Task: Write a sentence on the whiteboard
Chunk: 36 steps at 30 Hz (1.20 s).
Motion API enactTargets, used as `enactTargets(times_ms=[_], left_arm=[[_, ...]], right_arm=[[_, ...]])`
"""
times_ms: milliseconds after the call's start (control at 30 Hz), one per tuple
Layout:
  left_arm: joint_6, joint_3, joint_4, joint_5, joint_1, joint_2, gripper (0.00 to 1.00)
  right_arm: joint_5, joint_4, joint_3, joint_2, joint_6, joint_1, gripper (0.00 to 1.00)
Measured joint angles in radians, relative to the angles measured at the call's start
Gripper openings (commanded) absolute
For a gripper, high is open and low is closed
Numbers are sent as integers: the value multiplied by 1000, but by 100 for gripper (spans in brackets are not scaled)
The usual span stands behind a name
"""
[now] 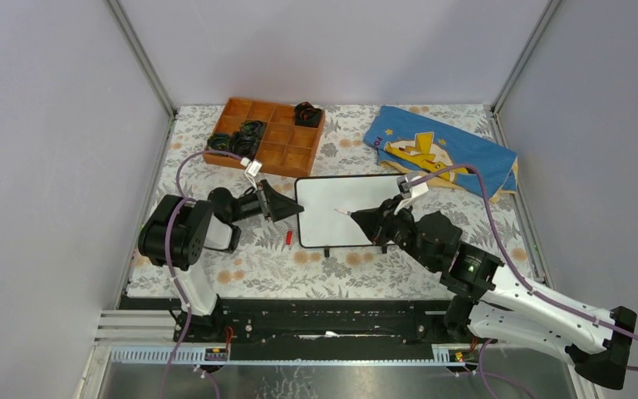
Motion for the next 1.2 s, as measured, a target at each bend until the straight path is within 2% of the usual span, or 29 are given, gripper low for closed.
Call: enactTargets(times_ms=[367,967,1200], left_arm=[[31,0,3,-19,0,11,46],[37,-1,4,-40,0,17,34],[43,-1,4,-46,0,18,29]], right_arm=[[-5,31,0,33,24,0,0],[-25,87,-12,107,40,0,0],[42,140,-37,147,4,20,0]])
